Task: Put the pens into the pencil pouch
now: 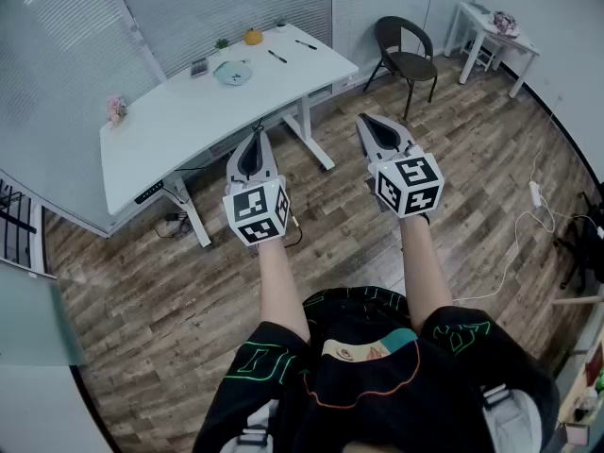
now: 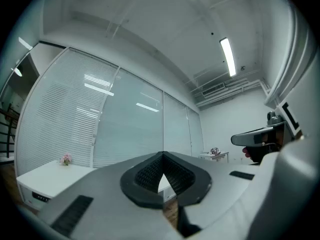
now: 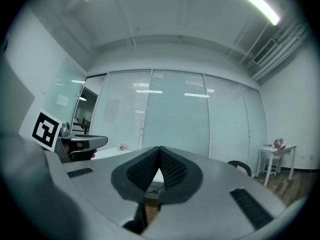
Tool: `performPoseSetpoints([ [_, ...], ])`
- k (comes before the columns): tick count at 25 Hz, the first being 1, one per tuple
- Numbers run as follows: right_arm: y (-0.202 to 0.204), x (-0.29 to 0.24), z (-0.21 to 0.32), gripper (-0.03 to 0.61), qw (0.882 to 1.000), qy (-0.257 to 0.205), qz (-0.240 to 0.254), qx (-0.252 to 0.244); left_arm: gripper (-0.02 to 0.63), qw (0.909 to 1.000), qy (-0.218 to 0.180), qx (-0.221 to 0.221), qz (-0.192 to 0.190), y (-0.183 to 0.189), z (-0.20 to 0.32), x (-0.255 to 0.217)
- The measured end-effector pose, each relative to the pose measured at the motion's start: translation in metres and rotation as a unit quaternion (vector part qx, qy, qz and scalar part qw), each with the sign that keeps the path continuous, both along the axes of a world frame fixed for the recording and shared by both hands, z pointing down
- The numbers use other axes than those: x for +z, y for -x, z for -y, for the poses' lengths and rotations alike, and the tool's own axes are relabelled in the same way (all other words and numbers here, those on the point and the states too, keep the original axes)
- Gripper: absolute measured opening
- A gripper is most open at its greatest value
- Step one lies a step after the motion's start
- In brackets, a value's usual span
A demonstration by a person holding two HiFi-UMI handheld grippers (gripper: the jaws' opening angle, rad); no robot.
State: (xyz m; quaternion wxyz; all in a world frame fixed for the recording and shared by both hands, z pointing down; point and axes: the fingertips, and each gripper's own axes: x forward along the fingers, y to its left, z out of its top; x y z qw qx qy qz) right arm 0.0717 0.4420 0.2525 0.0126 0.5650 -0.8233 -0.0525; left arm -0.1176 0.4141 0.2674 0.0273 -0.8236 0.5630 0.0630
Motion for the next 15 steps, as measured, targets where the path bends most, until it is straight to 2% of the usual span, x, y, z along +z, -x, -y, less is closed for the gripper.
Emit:
performPoseSetpoints([
  [3,0.003,0.001,-0.001,-0.002,1.000,0.003,-0.017,-0.012,-0.002,1.0000,-0.003,0.006,-0.003,-0.002,0.001,-0.002],
  [8,-0.003,-0.002,0.008,-0.002,1.000,0.012,-0.012,0.008,-0.002,0.9994,0.004,0.034,-0.009,-0.007,0.007,-0.007],
  [15,-0.012,-0.010,0.021,-0.002,1.000,0.011,0.005,0.020,-0.002,0.9995,0.000,0.030,-0.005,0.006,0.022,-0.013],
])
